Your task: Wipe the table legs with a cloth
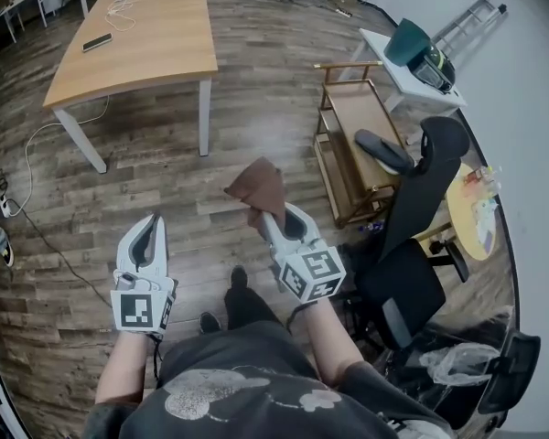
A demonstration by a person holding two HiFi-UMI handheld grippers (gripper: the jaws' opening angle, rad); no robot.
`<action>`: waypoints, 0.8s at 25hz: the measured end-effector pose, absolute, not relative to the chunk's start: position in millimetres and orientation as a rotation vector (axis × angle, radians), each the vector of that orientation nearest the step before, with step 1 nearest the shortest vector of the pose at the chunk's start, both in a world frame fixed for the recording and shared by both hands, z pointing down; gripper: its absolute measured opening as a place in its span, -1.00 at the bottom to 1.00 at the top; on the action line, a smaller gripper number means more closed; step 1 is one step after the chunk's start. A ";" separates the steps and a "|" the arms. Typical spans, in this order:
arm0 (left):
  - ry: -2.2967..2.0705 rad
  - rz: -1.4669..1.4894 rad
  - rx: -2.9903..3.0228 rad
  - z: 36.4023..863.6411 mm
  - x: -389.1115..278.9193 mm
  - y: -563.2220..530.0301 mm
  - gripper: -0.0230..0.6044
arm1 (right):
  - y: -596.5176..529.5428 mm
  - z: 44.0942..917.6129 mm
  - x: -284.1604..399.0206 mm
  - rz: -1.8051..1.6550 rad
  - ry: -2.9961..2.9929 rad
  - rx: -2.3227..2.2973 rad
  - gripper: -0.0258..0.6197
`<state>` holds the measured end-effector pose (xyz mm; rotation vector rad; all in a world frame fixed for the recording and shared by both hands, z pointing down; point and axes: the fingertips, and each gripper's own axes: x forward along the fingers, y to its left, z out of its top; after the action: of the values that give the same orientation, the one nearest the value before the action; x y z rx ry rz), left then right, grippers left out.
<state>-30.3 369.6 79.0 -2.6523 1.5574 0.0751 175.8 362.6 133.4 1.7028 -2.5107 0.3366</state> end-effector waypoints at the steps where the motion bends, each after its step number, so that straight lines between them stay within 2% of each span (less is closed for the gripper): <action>1: 1.566 0.066 -2.649 81.8 -30.2 362.1 -0.87 | 355.0 137.6 176.8 0.349 -2.515 1.696 -0.68; 13: 1.726 0.022 -2.513 73.4 -19.1 203.7 -0.87 | 169.4 151.7 194.4 0.384 -2.607 1.577 -0.67; 20: 1.827 -0.017 -2.474 78.7 -30.6 146.0 -0.87 | 101.8 166.0 194.6 0.427 -2.589 1.481 -0.67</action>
<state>-30.6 146.0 78.7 -2.4736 1.8266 -0.0173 194.6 101.8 166.0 1.4815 -2.5894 0.4269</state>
